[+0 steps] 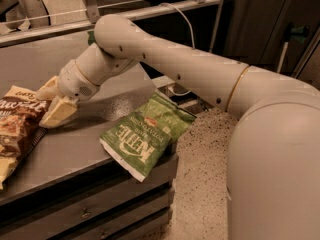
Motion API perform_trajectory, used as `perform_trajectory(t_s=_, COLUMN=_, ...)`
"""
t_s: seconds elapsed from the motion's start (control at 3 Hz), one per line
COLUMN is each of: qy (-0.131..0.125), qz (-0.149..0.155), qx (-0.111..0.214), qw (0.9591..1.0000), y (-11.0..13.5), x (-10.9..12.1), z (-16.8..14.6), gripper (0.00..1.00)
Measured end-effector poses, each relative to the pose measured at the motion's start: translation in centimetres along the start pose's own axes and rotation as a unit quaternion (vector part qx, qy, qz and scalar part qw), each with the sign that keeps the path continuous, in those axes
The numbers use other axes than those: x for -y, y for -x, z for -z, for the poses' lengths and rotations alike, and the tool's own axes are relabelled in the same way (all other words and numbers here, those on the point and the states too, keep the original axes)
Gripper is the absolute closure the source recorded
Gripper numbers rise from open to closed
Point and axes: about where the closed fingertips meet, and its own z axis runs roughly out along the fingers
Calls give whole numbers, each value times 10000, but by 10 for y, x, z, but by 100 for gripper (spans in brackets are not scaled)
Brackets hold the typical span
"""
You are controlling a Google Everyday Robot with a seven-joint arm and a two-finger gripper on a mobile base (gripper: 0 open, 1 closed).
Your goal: Move brown chip bag near sponge
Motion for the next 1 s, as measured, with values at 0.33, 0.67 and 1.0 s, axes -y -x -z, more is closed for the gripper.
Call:
perform_trajectory(t_s=0.33, qy=-149, qz=-54, qx=-67, qw=9999, y=-1, x=-2, z=14, gripper=87)
perform_trajectory(t_s=0.67, qy=-639, qz=-7, qx=-308, qw=9975, y=1, x=12, z=66, gripper=100)
perform_trajectory(t_s=1.0, qy=-1292, qz=-79, qx=-651, qw=9894, y=-5, x=35, z=138, gripper=100)
